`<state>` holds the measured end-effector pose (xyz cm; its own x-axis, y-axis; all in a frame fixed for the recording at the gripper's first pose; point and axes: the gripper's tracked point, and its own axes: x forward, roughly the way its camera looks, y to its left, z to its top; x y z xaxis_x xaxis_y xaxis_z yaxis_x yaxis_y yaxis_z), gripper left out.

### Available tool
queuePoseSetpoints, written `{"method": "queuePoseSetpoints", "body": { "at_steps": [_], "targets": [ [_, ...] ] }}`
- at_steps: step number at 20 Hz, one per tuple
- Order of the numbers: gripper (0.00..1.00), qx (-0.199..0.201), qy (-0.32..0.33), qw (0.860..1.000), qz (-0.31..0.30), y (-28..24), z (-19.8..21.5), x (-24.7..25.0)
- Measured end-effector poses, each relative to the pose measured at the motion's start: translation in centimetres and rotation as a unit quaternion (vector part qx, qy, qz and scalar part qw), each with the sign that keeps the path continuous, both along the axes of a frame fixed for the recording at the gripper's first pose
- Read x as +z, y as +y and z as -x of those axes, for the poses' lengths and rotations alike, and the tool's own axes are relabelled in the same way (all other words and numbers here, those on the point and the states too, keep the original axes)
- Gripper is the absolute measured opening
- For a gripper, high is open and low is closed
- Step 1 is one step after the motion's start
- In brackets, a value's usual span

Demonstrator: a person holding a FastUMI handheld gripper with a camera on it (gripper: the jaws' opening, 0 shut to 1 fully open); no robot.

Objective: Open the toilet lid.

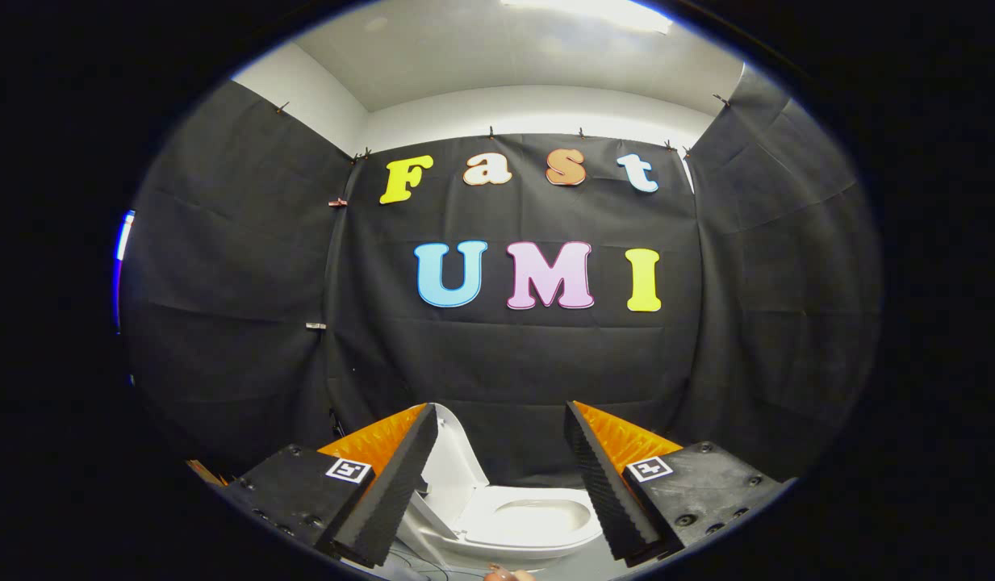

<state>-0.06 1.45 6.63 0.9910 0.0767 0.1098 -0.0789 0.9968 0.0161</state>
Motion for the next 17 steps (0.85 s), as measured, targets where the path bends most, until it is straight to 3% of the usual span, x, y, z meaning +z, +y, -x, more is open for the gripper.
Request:
{"method": "queuePoseSetpoints", "body": {
  "at_steps": [17],
  "targets": [
    [0.99,-0.004,0.007,1.0,0.007,0.16,-0.16,-0.05]
  ]
}}
